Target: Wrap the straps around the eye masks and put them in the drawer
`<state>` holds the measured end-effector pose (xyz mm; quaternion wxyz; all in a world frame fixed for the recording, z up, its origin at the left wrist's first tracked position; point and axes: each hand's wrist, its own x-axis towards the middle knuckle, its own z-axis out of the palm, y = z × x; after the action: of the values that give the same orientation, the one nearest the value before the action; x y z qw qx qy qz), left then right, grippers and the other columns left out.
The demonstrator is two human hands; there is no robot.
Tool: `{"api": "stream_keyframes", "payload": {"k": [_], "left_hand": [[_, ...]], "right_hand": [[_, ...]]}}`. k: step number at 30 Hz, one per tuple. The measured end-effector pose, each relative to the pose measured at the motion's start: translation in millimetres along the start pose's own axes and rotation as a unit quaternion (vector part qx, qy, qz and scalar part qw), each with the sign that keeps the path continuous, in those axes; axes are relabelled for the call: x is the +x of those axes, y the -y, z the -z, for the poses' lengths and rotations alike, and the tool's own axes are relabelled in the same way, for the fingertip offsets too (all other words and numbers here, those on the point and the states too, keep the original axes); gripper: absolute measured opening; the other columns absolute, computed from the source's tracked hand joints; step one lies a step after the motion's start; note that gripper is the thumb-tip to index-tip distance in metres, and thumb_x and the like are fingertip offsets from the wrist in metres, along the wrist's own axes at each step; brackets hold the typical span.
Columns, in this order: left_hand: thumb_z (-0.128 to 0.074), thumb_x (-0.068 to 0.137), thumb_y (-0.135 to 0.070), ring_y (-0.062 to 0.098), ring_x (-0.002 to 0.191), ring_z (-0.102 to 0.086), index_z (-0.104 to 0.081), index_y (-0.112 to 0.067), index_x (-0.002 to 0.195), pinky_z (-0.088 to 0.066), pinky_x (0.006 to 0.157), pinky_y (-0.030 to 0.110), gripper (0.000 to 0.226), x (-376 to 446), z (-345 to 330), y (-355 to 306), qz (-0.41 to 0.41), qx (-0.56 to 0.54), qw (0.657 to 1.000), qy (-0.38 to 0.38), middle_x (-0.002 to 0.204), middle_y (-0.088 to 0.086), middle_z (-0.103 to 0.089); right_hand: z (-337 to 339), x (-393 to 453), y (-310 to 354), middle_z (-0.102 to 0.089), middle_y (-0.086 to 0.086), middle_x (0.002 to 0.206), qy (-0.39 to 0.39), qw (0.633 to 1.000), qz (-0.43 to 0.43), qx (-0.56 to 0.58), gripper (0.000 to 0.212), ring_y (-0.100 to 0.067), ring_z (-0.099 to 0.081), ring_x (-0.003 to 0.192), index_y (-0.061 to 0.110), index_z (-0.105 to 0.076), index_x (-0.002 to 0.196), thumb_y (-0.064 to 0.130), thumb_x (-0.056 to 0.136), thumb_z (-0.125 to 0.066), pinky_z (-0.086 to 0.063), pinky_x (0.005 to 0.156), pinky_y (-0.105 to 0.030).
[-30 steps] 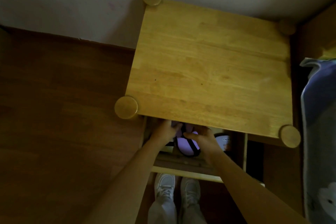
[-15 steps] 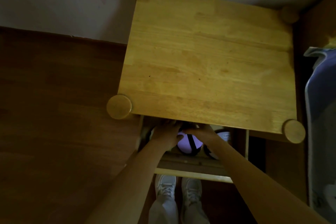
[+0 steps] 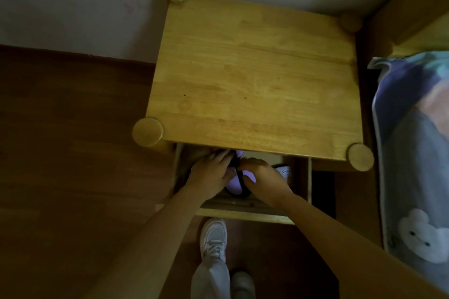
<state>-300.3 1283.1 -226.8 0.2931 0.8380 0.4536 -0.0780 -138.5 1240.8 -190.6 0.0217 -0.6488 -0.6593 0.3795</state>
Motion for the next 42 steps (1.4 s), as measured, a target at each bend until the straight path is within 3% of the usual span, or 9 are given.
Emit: {"api": "stream_keyframes", "payload": {"k": [4,7,10,13,23,29,32,36,42], "left_hand": [[-0.037,0.091,-0.059,0.016,0.139,-0.033,-0.035,-0.021,0.146,-0.030,0.109,0.034,0.067,-41.7,6.7,-17.3,-0.062,0.010,0.995,-0.074,0.154,-0.004,-0.033],[-0.037,0.083,-0.073,0.013,0.143,-0.025,-0.033,-0.020,0.148,-0.026,0.113,0.035,0.083,-70.2,10.1,-25.1,-0.110,0.058,0.985,-0.123,0.156,-0.004,-0.028],[-0.043,0.074,-0.078,0.017,0.147,-0.014,-0.022,-0.019,0.151,-0.018,0.116,0.039,0.099,-81.6,16.8,-28.9,-0.127,0.143,0.976,-0.102,0.160,0.000,-0.016],[-0.063,0.060,-0.074,0.019,0.146,-0.014,-0.021,-0.015,0.151,-0.021,0.115,0.043,0.117,-79.6,22.3,-29.7,-0.110,0.223,0.965,-0.088,0.159,0.005,-0.016],[-0.071,0.054,-0.072,0.018,0.147,0.011,0.005,-0.015,0.152,0.001,0.117,0.045,0.137,-64.8,33.5,-32.1,-0.067,0.261,0.958,-0.100,0.161,0.004,0.008],[-0.066,0.070,-0.064,0.016,0.147,0.011,0.011,-0.014,0.151,0.003,0.117,0.046,0.122,-35.4,50.3,-32.8,-0.048,0.269,0.956,-0.111,0.160,0.002,0.014],[-0.075,0.069,-0.051,0.018,0.147,-0.016,-0.014,-0.012,0.151,-0.020,0.114,0.049,0.109,-27.9,51.9,-30.9,-0.070,0.266,0.950,-0.145,0.160,0.004,-0.012],[-0.089,0.052,-0.036,0.021,0.122,-0.057,-0.059,-0.009,0.127,-0.052,0.090,0.047,0.085,-14.2,47.6,-24.2,-0.118,0.255,0.929,-0.240,0.135,0.006,-0.058],[-0.075,0.073,-0.021,0.017,0.089,-0.066,-0.058,-0.014,0.105,-0.055,0.078,0.035,0.036,10.7,46.6,-15.2,-0.200,0.298,0.873,-0.330,0.105,0.001,-0.068]], "right_hand": [[2.1,-37.6,5.2,-0.067,-0.008,0.107,-0.114,0.984,0.103,-0.088,0.024,-0.029,-0.064,0.095,0.011,-0.066,0.104,0.021,0.087,-0.052,-0.052,0.073,-0.039],[1.5,-62.6,3.2,-0.062,-0.006,0.118,-0.179,0.967,0.132,-0.127,0.040,-0.024,-0.058,0.107,0.014,-0.059,0.119,0.033,0.083,-0.055,-0.047,0.088,-0.034],[-0.9,-77.3,-4.5,-0.043,-0.007,0.146,-0.153,0.964,0.121,-0.183,0.073,-0.023,-0.040,0.133,0.017,-0.038,0.141,0.049,0.079,-0.060,-0.027,0.112,-0.040],[-7.0,-80.0,-16.0,-0.015,-0.005,0.159,-0.102,0.958,0.100,-0.247,0.097,-0.022,-0.015,0.146,0.018,-0.018,0.150,0.065,0.074,-0.057,-0.005,0.119,-0.047],[0.3,-68.1,-22.2,-0.003,-0.010,0.159,-0.144,0.924,0.089,-0.342,0.129,-0.026,0.003,0.147,0.017,-0.007,0.151,0.064,0.052,-0.076,-0.007,0.113,-0.058],[17.2,-44.0,-22.3,-0.010,-0.010,0.160,-0.202,0.922,0.037,-0.328,0.122,-0.031,-0.013,0.146,0.021,-0.012,0.151,0.064,0.057,-0.075,-0.017,0.108,-0.067],[22.0,-34.2,-23.9,-0.024,-0.008,0.157,-0.223,0.913,0.041,-0.339,0.111,-0.033,-0.026,0.142,0.023,-0.021,0.149,0.055,0.060,-0.079,-0.027,0.103,-0.068],[21.4,-21.7,-27.8,-0.048,-0.008,0.143,-0.288,0.885,0.052,-0.362,0.085,-0.032,-0.048,0.128,0.022,-0.039,0.138,0.024,0.065,-0.081,-0.039,0.098,-0.063],[17.3,2.5,-33.9,-0.067,-0.006,0.109,-0.430,0.815,0.114,-0.371,0.026,-0.026,-0.063,0.092,0.018,-0.048,0.103,0.022,0.086,-0.067,-0.049,0.090,-0.053]]}}
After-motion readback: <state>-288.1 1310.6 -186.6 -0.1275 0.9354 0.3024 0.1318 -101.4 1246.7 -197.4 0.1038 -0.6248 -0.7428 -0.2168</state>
